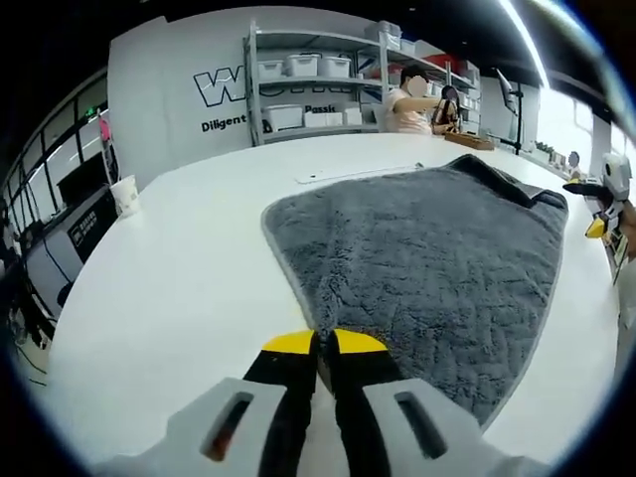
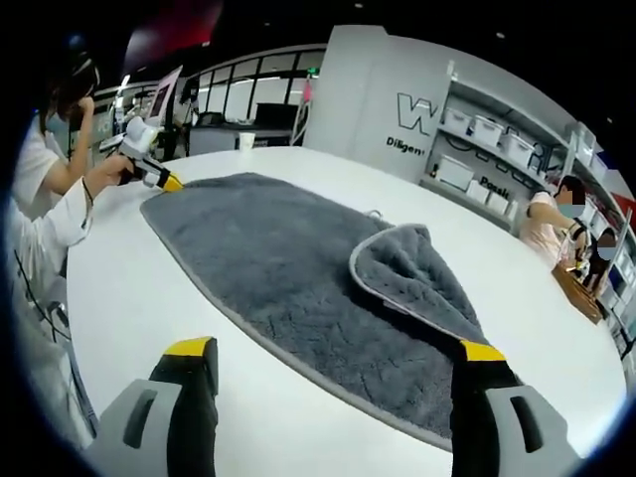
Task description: Open the folded towel by lifting each exposed corner and separating the folded layers until the towel lies flat within the target outline without major curled edges
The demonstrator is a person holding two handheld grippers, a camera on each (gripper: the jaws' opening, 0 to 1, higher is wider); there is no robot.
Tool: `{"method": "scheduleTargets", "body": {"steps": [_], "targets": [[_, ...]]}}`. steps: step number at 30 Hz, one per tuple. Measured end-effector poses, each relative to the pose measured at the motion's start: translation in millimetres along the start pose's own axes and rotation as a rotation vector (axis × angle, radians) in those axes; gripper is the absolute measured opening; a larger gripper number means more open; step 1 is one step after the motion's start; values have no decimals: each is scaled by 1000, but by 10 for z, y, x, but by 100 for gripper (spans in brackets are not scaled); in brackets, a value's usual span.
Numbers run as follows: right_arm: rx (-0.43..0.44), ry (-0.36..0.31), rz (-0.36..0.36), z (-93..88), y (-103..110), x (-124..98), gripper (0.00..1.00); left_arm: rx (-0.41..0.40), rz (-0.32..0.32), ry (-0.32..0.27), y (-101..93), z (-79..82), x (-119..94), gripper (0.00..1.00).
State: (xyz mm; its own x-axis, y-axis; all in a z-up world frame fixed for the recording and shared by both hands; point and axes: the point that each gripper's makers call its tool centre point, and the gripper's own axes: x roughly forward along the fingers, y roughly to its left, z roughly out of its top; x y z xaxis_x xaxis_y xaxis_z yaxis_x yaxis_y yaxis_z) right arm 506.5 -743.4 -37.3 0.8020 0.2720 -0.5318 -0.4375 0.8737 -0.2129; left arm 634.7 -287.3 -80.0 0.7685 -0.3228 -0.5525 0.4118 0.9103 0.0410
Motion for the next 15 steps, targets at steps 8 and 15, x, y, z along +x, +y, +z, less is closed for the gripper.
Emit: {"method": "scheduleTargets", "body": {"steps": [8,15], "targets": [[-1,10,6,-24,5,15,98,9,22,20,113,-45,-60,4],[2,13,3,-31,-5,1,98,10,48,34,243,-91,-123,4]]}}
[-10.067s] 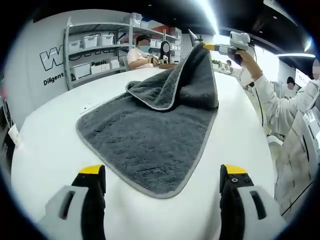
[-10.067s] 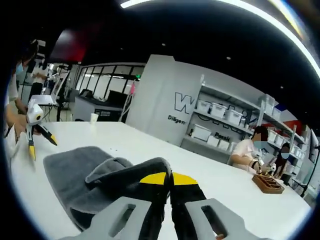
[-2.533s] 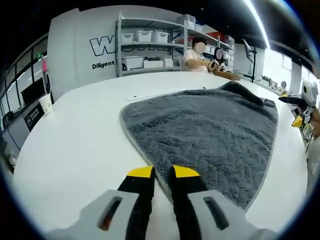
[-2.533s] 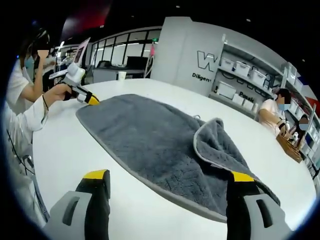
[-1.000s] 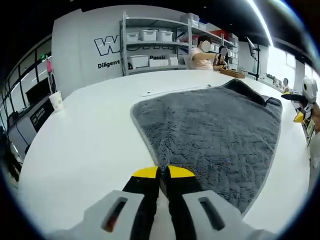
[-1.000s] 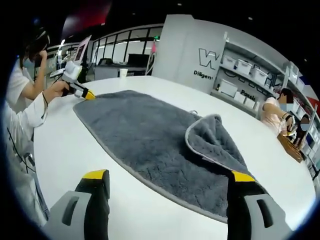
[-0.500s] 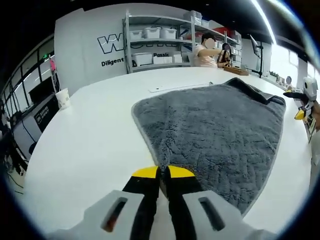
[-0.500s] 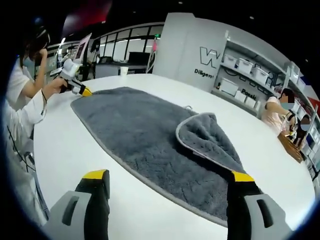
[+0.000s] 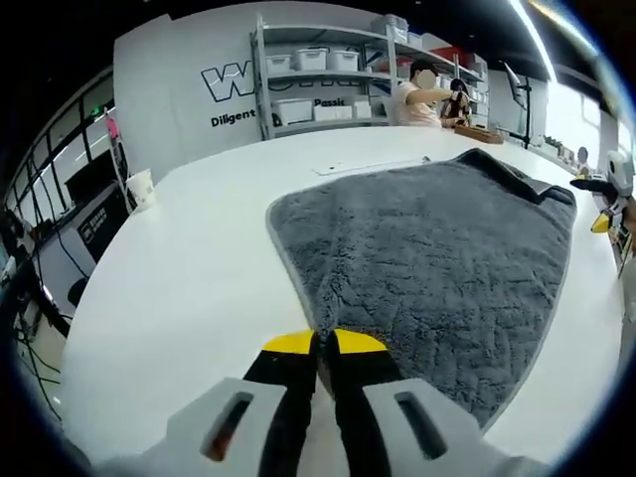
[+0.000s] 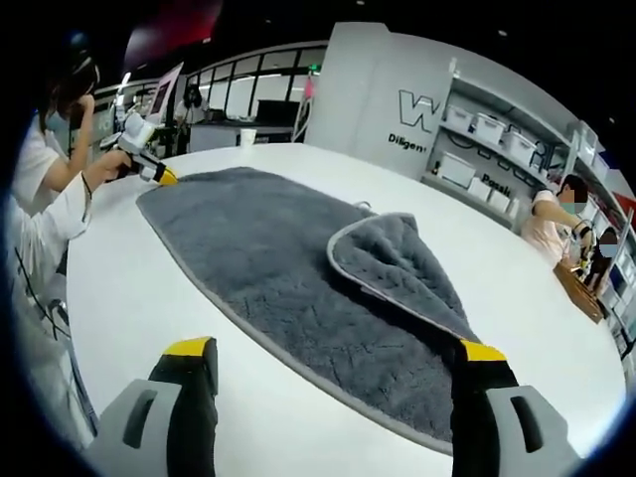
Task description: Open the folded towel by lifting each exposed corner and separating the folded layers until the towel lies flat within the target outline without major curled edges
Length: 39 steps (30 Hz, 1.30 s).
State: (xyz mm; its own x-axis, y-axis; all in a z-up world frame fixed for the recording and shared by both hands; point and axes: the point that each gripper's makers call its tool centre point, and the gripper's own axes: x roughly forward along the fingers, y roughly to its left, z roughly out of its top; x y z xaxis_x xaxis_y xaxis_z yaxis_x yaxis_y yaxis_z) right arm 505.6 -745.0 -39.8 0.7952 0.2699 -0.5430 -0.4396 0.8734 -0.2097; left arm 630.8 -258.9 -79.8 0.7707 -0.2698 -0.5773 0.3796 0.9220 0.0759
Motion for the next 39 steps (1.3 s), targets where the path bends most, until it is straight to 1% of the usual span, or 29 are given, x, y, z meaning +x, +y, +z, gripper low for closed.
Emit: {"method": "scheduleTargets", "body": {"steps": [21,26,34,39], "targets": [[8,-3,8,4,7,-18,98,-8,100,34,390,-119,-136,4],[6,-1,8,2,15,-17,98,-13,115,37,466,-144,-163,4],[6,1,7,-4,8,-16,99,-9,148,53,583,-192,-217,4],[4,4,12,-7,23,-11,99,-31,157,47,590,-201,-228,6]]}}
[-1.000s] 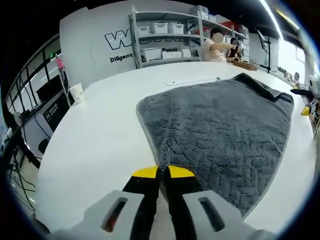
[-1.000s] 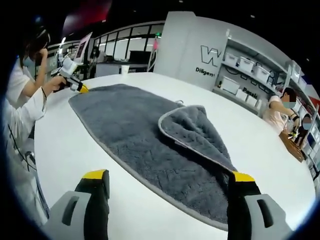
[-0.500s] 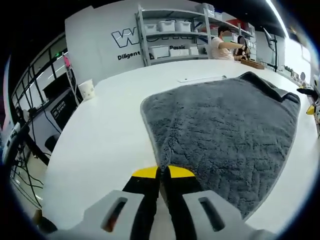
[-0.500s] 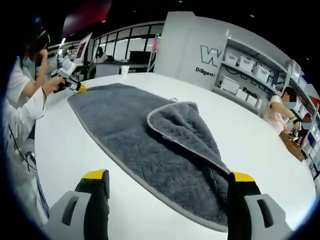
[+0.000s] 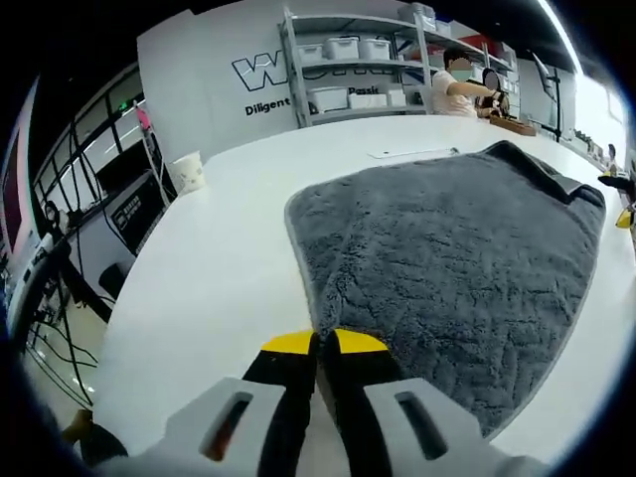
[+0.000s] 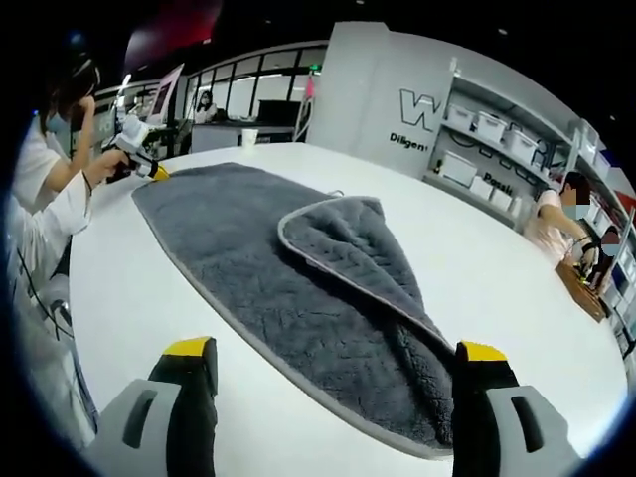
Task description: Open the folded towel by lifting each exposed corner and separating the folded layers until the towel lies flat within the target outline without major curled edges
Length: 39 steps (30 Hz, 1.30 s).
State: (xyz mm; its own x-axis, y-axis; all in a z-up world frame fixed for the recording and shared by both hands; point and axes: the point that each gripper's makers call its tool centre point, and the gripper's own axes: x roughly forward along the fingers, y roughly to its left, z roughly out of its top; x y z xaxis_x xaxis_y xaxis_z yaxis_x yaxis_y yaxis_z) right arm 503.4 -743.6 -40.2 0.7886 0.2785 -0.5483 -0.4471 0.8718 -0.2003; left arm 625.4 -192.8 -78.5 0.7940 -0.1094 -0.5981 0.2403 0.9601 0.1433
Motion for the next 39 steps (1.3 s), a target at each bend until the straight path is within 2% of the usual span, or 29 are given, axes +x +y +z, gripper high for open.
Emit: {"method": "scheduleTargets", "body": {"steps": [5,8,13,16,20,23,27,30,33,39], "targets": [[1,-2,-2,1,-2,-8,98,-17,17,-16,30,41,-74,18],[3,-1,-5,-4,-11,-11,99,-62,-14,-38,-4,100,-108,29],[0,0,-1,-6,1,-9,99,-70,-34,-60,-49,189,-130,42],[2,0,0,-8,2,-13,99,-92,-75,-90,-159,259,-157,46],[4,0,-6,-12,-13,-24,99,-82,-124,-98,-319,298,-171,67],[5,-4,-7,-3,-13,-35,99,-81,-165,-116,-410,337,-203,68],[3,-5,-6,3,-11,-35,99,-66,-213,-112,-513,364,-233,84],[6,-4,-5,-1,-8,-28,99,-53,-212,-79,-533,319,-230,89],[2,8,-2,-28,-5,-19,99,-50,-206,-84,-517,328,-219,99],[11,8,-13,-34,-39,-22,99,-9,-217,-73,-546,329,-203,99]]}}
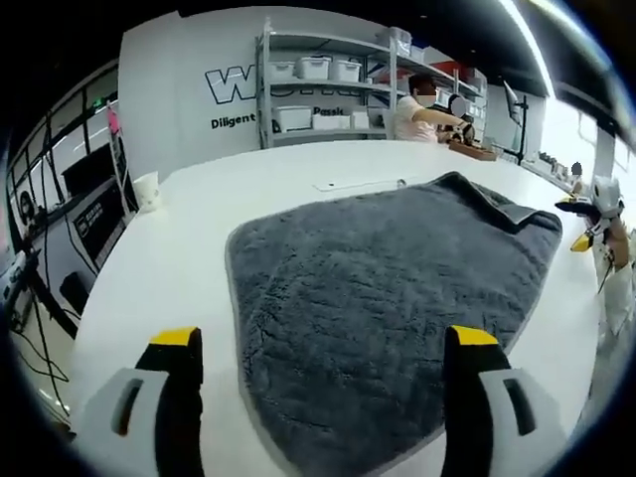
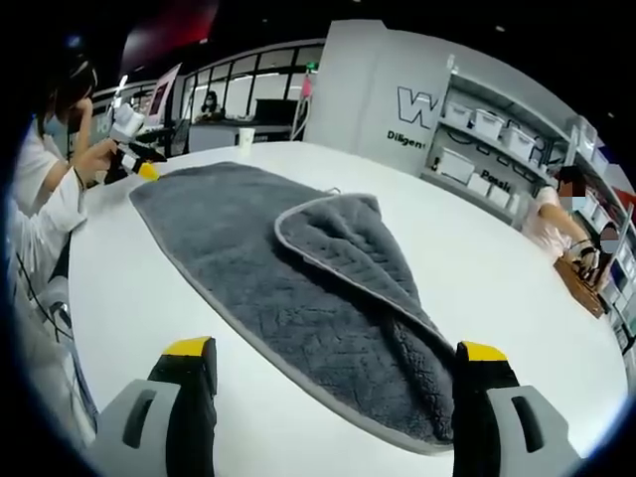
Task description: Open the folded towel by lifting each exposed corner and separating the folded layers until the towel lies flat within the target outline without major curled edges
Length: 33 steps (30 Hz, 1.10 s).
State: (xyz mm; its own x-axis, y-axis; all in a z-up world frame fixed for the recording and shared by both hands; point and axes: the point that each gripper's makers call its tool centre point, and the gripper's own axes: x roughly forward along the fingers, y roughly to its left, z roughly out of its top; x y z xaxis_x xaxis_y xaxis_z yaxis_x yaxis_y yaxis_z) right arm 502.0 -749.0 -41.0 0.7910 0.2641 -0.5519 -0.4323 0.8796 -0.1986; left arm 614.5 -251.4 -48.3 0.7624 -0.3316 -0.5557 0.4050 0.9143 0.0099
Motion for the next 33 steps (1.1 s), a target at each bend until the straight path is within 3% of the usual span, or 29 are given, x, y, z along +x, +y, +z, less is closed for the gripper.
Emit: {"method": "scheduleTargets", "body": {"steps": [4,11,16,20,28,31,33], "targets": [[-3,3,2,-5,12,1,99,0,-1,0,16,52,39,99],[8,4,-4,-14,-3,-7,99,-38,33,-59,126,320,87,93],[5,2,2,-6,17,-8,99,7,43,-75,193,480,144,87],[9,5,5,-16,19,-1,99,-2,48,-97,264,600,203,84],[11,4,-2,-20,3,-9,99,-42,60,-144,430,768,336,62],[8,10,2,-32,14,2,99,-7,118,-106,595,750,418,52],[9,13,3,-40,17,11,99,-10,118,-114,625,780,471,48]]}}
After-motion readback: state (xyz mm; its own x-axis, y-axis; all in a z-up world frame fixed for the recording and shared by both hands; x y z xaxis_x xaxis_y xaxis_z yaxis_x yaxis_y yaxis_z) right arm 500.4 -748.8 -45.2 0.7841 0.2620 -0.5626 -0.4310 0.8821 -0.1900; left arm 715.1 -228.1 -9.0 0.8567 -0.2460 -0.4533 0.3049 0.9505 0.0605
